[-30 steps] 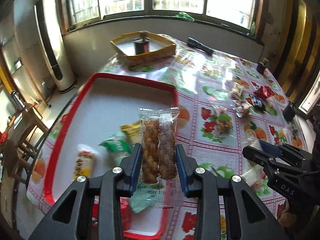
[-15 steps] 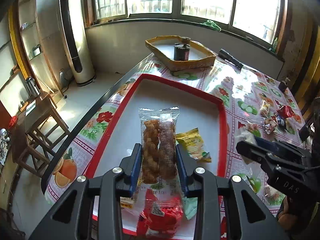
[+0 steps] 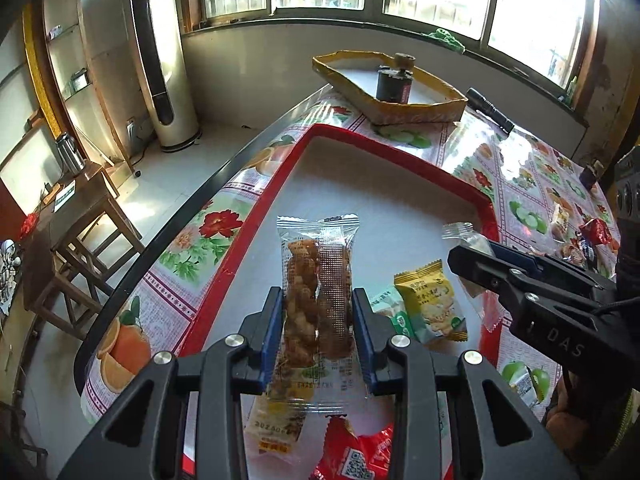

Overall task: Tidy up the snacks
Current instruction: 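Carry the dough-twist bag and rice cake over the tray with both grippers, then open both grippers to drop the dough twists and rice cake into the tray, then move both tools back over the yellow-and-white pack and another rice cake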

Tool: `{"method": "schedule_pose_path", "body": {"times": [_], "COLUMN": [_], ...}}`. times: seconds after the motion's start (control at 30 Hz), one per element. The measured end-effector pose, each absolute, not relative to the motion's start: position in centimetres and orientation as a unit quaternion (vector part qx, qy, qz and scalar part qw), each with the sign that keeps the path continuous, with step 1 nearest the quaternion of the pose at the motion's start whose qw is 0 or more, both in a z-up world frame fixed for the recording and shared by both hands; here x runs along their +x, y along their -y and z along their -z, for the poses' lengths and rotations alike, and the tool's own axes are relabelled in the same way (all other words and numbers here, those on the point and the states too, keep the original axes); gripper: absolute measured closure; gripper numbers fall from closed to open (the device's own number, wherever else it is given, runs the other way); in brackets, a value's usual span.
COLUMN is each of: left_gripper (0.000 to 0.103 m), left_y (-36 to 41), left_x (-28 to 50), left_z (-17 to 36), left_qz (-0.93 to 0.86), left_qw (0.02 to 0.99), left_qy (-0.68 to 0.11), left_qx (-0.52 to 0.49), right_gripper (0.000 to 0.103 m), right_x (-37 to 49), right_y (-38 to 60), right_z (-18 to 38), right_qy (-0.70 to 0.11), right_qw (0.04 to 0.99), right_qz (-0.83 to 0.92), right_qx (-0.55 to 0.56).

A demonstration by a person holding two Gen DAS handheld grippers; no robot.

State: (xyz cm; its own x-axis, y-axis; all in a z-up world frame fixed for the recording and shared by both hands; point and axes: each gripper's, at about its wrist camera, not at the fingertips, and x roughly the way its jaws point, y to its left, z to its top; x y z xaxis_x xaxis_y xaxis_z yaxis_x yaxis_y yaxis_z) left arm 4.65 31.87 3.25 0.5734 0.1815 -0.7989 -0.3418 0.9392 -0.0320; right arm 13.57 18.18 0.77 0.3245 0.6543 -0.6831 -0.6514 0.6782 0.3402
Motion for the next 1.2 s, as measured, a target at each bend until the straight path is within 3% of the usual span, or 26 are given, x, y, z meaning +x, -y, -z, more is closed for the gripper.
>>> {"method": "schedule_pose_path", "body": {"times": [0.47,0.57,0.6,0.67,0.73,0.9,1.2], "left_gripper": [0.07,0.063,0.057,0.05,0.044,0.037,0.036], "left_y": [-32.5,-32.3,-32.2,-32.0,-31.8,-31.3,-27.6], "left_x": [5.5,5.5,5.5,5.3,5.0,4.3,3.7], "left_z": [-1.6,-1.6,-1.6,-1.8,-2.2,-3.0,-4.0], "left_qz": [-0.161,-0.165,-0.169,-0.181,-0.186,-0.18,-0.13], "left_qw": [0.87,0.869,0.867,0.868,0.871,0.875,0.887], "left_qy": [-0.457,-0.459,-0.462,-0.457,-0.449,-0.443,-0.438], "left_qx": [-0.091,-0.086,-0.083,-0.071,-0.066,-0.071,-0.071], "right_gripper": [0.067,0.066,0.065,0.049,0.041,0.038,0.034], "right_x": [14.2,14.4,14.5,14.5,14.3,13.0,10.1], "right_y": [-19.9,-19.9,-19.8,-19.7,-19.4,-16.9,-10.0], "right_z": [0.7,1.0,0.9,0.7,0.3,-1.3,-2.7], "right_qy": [-0.433,-0.439,-0.439,-0.441,-0.435,-0.416,-0.401], "right_qw": [0.811,0.808,0.807,0.805,0.81,0.822,0.872], "right_qz": [-0.393,-0.394,-0.395,-0.397,-0.394,-0.388,-0.274], "right_qx": [-0.016,-0.014,-0.01,-0.005,-0.006,0.006,-0.056]}}
